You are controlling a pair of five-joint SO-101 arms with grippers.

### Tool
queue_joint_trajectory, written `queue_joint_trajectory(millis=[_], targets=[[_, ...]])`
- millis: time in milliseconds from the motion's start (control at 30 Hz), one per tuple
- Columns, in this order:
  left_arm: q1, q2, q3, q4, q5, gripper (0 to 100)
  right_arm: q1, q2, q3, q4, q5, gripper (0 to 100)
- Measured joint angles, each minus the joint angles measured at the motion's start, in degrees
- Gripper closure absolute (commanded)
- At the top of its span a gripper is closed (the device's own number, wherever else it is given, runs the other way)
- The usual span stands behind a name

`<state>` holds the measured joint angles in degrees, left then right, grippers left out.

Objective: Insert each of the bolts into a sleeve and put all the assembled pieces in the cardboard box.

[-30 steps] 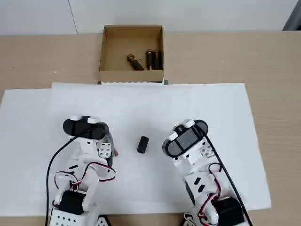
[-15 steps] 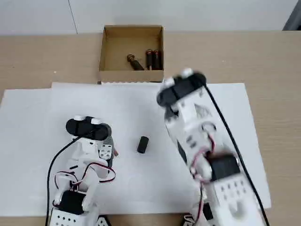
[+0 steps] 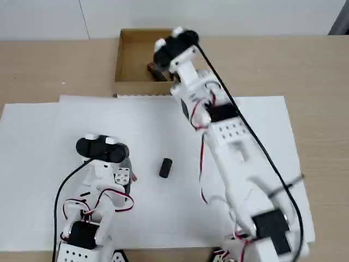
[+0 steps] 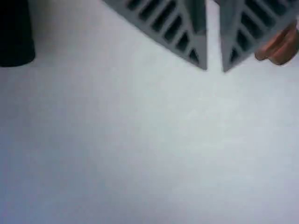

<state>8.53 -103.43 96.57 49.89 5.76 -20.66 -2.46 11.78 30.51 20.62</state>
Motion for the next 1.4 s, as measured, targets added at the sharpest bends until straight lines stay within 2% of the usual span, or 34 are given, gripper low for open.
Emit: queue_joint_trajectory(millis=[400, 767, 967, 1267, 1400], targets=[[-3.1, 0.0, 0.0, 0.0, -0.1, 99, 0.0, 29.2, -27.1, -7.6, 20.9, 99.5], [-3.2, 0.0, 0.0, 0.0, -0.1, 99, 0.0, 44.7, -40.3, -7.8, 31.2, 98.8], [-3.2, 0.0, 0.0, 0.0, -0.1, 99, -0.1, 47.5, -41.6, -7.8, 34.4, 83.0], [-3.2, 0.0, 0.0, 0.0, -0.1, 99, 0.1, 47.5, -42.7, -7.8, 35.1, 89.0], [-3.2, 0.0, 0.0, 0.0, -0.1, 99, -0.1, 47.5, -42.8, -7.8, 35.1, 97.4]])
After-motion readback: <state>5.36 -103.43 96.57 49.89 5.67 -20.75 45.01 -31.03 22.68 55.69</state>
